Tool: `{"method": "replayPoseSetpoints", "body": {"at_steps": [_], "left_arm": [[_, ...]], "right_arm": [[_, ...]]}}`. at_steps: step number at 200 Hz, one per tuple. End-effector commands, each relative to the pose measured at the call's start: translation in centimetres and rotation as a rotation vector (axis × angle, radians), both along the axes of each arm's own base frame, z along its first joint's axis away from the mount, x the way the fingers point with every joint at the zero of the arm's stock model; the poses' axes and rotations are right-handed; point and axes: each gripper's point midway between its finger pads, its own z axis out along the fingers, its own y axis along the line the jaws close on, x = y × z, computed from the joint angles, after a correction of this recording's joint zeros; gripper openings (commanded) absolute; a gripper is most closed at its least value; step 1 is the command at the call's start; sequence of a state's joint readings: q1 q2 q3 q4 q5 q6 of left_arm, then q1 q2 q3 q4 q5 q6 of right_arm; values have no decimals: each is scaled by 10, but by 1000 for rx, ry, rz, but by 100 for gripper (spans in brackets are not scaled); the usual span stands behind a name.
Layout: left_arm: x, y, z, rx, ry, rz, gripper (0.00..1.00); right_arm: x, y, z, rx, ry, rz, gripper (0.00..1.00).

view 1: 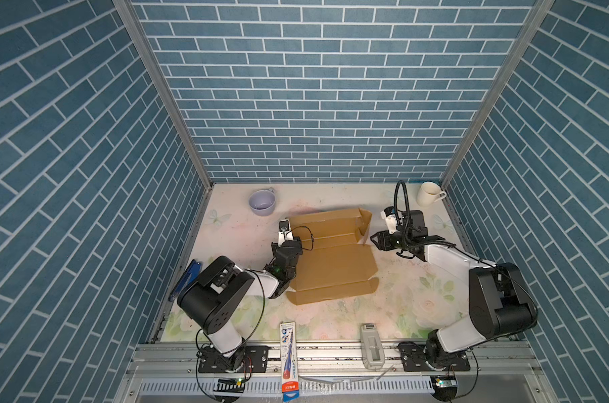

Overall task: Assemble paper box
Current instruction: Fold the bottom flaps of a flat cardboard box at the center of the table.

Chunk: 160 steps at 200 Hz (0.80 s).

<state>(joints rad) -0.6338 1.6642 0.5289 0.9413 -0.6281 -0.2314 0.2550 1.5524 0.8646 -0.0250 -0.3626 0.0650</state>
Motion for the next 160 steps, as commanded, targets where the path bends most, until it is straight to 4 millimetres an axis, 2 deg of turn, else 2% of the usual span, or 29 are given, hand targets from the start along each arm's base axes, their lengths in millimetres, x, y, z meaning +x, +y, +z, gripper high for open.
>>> {"method": "replayPoseSetpoints", "body": {"at_steps": [1,78,160], "left_arm": [[-4,1,-7,29,41,-4,0],[-6,1,-8,23,42,-6,0],[-5,0,-6,20,42,-11,0]], "right_arm": [[14,13,24,-2,-122,113,63],[22,12,41,91,-262,244,68],[29,20,42,122,-249,348,70]]}}
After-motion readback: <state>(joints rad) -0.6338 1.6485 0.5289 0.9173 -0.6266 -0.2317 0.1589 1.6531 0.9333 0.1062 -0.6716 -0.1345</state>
